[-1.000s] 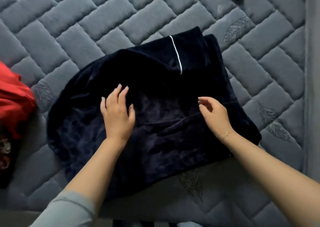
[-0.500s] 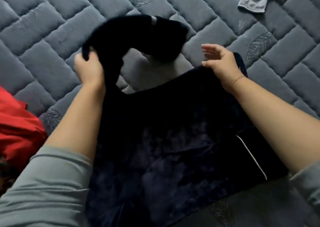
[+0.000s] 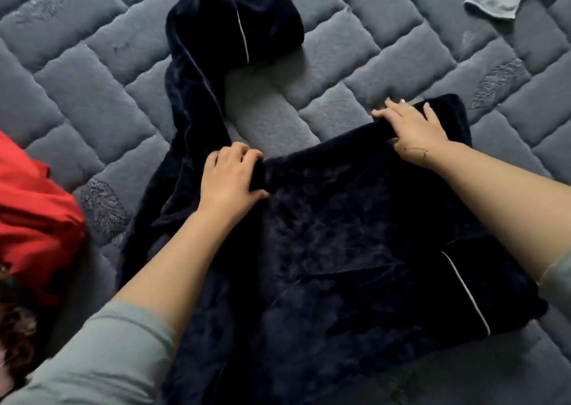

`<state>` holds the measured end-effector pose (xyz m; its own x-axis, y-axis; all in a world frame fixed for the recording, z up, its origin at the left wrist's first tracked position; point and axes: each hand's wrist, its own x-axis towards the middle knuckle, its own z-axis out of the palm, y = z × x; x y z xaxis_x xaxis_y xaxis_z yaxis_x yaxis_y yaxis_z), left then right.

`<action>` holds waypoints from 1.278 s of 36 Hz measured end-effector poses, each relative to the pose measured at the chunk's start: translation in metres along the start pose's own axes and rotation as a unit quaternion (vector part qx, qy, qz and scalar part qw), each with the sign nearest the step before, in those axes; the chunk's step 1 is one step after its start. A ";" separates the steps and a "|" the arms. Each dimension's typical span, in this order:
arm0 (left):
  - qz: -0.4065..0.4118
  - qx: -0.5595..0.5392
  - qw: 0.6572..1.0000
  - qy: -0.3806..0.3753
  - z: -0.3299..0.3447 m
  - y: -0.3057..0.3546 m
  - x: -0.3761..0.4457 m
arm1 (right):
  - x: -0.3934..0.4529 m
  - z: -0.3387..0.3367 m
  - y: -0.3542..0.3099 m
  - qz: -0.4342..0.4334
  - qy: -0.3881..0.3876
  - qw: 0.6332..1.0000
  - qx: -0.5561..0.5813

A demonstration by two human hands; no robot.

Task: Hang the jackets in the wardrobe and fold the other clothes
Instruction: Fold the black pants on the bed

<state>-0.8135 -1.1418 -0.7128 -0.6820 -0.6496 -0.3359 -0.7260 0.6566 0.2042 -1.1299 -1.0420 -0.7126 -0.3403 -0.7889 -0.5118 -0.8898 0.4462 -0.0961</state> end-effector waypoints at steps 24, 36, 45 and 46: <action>0.098 0.019 0.995 -0.010 -0.016 0.090 -0.175 | -0.246 0.061 0.049 0.054 0.189 0.980 -0.002; -0.102 -0.222 0.951 0.191 -0.010 0.064 -0.206 | -0.257 0.071 -0.042 0.114 0.183 0.949 0.231; -0.287 -0.231 0.928 0.054 -0.011 -0.056 -0.200 | -0.200 0.077 -0.184 0.097 -0.018 0.852 0.515; -0.269 -0.256 0.928 0.038 -0.010 -0.063 -0.199 | -0.192 0.077 -0.198 0.110 -0.039 0.838 0.533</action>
<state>-0.6333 -1.0574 -0.6496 -0.1990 -0.8682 -0.4545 -0.8966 -0.0260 0.4422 -0.8651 -0.9460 -0.6614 -0.4027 -0.6269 -0.6670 -0.0177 0.7339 -0.6791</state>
